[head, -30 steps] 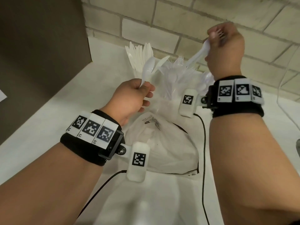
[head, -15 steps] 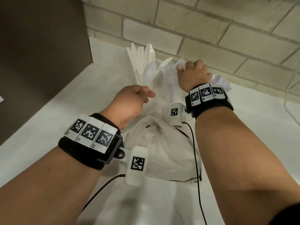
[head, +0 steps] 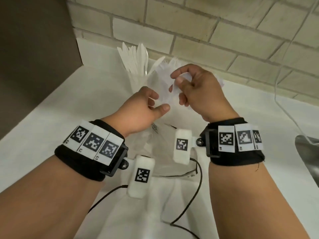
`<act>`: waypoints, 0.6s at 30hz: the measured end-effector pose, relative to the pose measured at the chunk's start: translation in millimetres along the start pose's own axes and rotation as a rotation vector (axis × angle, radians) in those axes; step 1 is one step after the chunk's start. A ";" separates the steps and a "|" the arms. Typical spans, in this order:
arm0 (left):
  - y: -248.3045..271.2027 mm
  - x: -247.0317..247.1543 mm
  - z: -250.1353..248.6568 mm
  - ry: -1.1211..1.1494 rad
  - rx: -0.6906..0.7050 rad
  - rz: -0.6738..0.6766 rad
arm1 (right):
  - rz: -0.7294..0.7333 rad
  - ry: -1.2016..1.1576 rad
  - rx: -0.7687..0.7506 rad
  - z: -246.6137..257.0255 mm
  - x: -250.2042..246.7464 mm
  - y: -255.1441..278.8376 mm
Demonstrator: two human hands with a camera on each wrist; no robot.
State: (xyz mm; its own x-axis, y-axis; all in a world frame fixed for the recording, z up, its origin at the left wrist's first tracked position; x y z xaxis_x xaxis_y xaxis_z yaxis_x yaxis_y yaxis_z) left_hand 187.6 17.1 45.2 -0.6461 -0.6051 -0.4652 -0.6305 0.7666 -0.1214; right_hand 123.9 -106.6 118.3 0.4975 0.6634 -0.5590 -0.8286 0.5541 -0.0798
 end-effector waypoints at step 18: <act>14.3 44.1 38.7 -0.663 -0.029 0.529 | -0.512 0.600 0.095 -54.3 -80.0 -66.0</act>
State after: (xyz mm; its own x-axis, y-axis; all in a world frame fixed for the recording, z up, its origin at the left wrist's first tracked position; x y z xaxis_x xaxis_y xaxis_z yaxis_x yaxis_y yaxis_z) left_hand 166.8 9.7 -11.0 -0.4786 0.0899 -0.8734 -0.3331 0.9018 0.2753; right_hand 124.9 -223.6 123.5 0.5652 -0.0551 -0.8231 -0.4952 0.7753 -0.3919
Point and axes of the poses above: each hand's wrist, its own y-axis away from the middle knuckle, its own x-axis out of the palm, z = x × y, the point moved 9 cm from there along -y, towards the middle knuckle, and after that the axes turned 10 degrees about x, right-handed, at the moved point
